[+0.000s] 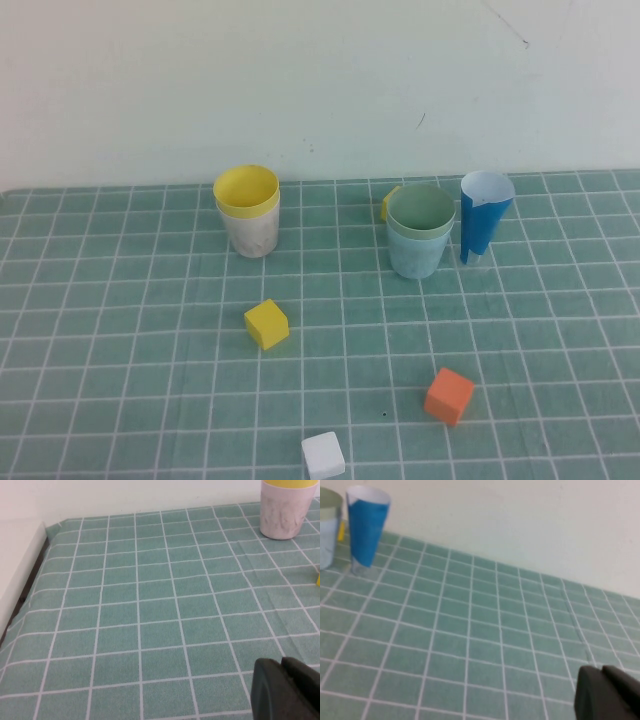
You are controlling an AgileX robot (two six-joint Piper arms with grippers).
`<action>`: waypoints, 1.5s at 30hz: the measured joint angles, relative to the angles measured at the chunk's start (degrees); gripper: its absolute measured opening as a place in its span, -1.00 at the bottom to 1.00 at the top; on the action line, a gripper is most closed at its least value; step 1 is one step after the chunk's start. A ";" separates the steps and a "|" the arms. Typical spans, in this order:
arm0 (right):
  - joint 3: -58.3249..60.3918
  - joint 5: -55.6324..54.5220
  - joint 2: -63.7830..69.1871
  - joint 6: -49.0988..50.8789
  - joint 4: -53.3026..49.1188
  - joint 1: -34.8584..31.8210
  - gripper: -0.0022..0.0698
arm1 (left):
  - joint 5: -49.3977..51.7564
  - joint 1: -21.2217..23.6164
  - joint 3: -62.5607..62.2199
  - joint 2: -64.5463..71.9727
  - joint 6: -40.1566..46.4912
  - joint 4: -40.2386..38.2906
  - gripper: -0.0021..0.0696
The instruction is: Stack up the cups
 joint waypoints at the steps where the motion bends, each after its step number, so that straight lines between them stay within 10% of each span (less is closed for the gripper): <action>1: 1.57 0.00 -1.30 0.00 0.00 -1.43 -0.94 | 0.00 0.00 0.00 0.00 0.00 0.00 -0.95; 45: 7.72 0.61 -3.79 15.27 -1.72 -0.52 -0.94 | 0.00 0.00 0.00 0.00 0.78 0.00 -0.95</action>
